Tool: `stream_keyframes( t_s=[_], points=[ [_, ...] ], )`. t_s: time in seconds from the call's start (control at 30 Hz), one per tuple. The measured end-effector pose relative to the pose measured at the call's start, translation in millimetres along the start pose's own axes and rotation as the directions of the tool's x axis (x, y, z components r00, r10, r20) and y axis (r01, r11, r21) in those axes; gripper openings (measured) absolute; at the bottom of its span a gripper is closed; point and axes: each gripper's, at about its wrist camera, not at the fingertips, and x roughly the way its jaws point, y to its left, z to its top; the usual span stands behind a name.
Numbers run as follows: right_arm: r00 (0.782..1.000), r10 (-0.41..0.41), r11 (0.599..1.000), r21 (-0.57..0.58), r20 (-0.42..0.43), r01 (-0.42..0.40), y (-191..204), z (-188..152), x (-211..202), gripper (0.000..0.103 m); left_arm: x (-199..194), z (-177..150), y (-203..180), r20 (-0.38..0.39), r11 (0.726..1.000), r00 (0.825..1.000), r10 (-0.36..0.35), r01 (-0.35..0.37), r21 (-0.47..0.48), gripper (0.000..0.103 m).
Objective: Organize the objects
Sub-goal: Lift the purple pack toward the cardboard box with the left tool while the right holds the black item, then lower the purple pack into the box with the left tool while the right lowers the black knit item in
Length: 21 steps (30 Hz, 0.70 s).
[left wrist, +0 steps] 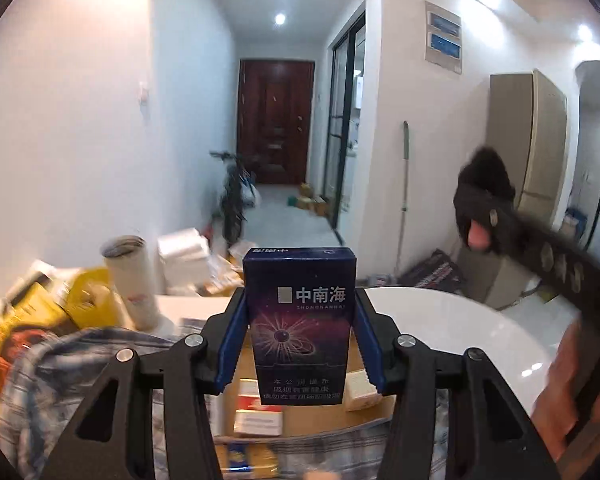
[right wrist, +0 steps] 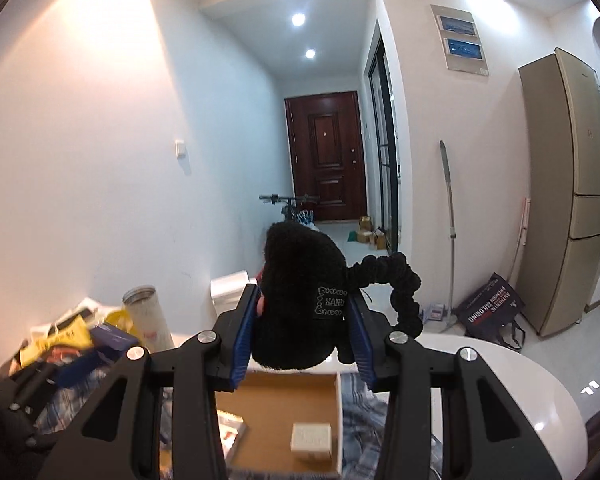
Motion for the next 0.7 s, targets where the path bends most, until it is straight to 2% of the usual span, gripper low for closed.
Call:
stream_keyframes(
  t_s=[0.1,0.2,0.23,0.3,0.37,0.47,0.6,0.7],
  points=[
    [1.0,0.022,1.0,0.017,-0.019,-0.022,-7,-15,15,0.042,21,-2,3,-0.002,1.0,1.0,0.016,-0.016,0.006,0.053],
    [0.996,0.017,1.0,0.015,-0.083,-0.016,-15,-40,37,0.042,53,-20,15,-0.103,0.999,0.994,-0.035,0.031,-0.036,0.053],
    [0.993,0.009,1.0,0.003,-0.115,-0.009,-16,-47,46,0.042,68,-28,21,-0.165,0.996,0.984,-0.062,0.049,-0.076,0.053],
    [0.987,-0.026,1.0,-0.014,-0.156,0.024,-20,-58,60,0.042,84,-36,27,-0.208,0.993,0.975,-0.075,0.053,-0.108,0.053],
    [0.984,-0.054,0.998,-0.001,-0.167,0.055,-25,-65,67,0.042,97,-43,27,-0.215,0.997,0.976,-0.025,0.01,-0.072,0.053],
    [0.972,-0.012,1.0,-0.01,-0.233,0.01,-24,-77,80,0.042,117,-53,32,-0.245,0.999,0.969,0.005,-0.018,-0.049,0.053],
    [0.96,-0.021,0.997,-0.073,-0.279,0.001,-14,-93,91,0.041,136,-70,41,-0.303,0.998,0.953,0.027,-0.045,-0.052,0.053],
    [0.95,-0.028,0.995,-0.102,-0.311,-0.004,-10,-102,100,0.041,149,-81,43,-0.354,0.996,0.932,0.079,-0.085,-0.002,0.053]
  ],
)
